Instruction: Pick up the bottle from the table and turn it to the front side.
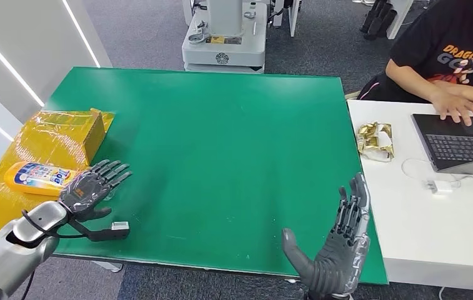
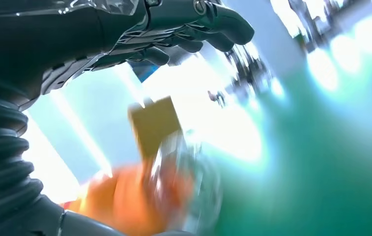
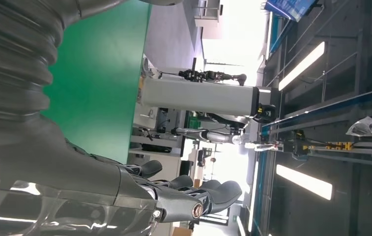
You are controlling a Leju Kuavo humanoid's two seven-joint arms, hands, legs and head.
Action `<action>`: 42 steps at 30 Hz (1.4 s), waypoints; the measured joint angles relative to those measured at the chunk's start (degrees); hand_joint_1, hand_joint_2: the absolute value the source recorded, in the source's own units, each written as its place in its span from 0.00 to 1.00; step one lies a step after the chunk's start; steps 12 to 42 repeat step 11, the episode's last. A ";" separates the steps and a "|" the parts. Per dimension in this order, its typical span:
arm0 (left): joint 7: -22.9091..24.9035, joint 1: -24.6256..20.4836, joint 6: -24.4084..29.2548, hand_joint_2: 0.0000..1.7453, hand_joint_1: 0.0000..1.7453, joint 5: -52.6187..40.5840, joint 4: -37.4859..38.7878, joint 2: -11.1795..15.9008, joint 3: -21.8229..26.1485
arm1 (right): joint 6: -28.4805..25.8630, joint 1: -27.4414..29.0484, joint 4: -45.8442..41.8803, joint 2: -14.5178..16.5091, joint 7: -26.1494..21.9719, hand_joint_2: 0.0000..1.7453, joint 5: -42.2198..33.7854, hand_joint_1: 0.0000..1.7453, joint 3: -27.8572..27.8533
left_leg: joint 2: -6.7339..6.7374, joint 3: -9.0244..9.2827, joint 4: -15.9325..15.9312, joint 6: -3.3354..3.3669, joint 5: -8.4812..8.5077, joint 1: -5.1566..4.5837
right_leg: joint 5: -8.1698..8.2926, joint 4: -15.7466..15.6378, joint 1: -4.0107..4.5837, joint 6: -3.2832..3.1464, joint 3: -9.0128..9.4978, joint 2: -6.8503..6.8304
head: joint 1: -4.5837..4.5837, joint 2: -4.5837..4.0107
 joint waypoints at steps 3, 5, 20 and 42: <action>0.15 1.13 3.88 1.00 0.00 0.19 -3.68 -2.27 2.88 | -0.06 0.00 0.02 0.03 -0.05 1.00 0.05 0.00 -0.02 | -0.01 -0.02 0.00 0.00 0.00 0.00 | 0.00 -0.02 0.00 0.00 -0.01 -0.01 | 0.00 0.00; -0.65 1.35 6.97 1.00 0.00 1.68 -5.69 -4.24 4.62 | -0.35 -0.02 0.08 0.08 -0.23 1.00 0.01 0.00 -0.03 | -0.03 -0.02 0.01 0.00 0.00 -0.01 | 0.00 -0.03 0.00 0.01 -0.01 -0.02 | 0.00 0.00; -5.15 0.62 13.48 1.00 0.00 12.27 -9.57 -12.10 8.45 | -1.78 -0.21 0.55 0.13 -0.84 1.00 -0.48 0.00 0.00 | -0.05 -0.01 0.02 0.01 0.00 -0.01 | 0.02 -0.04 -0.01 0.01 0.02 -0.04 | -0.01 0.00; -5.15 0.62 13.48 1.00 0.00 12.27 -9.57 -12.10 8.45 | -1.78 -0.21 0.55 0.13 -0.84 1.00 -0.48 0.00 0.00 | -0.05 -0.01 0.02 0.01 0.00 -0.01 | 0.02 -0.04 -0.01 0.01 0.02 -0.04 | -0.01 0.00</action>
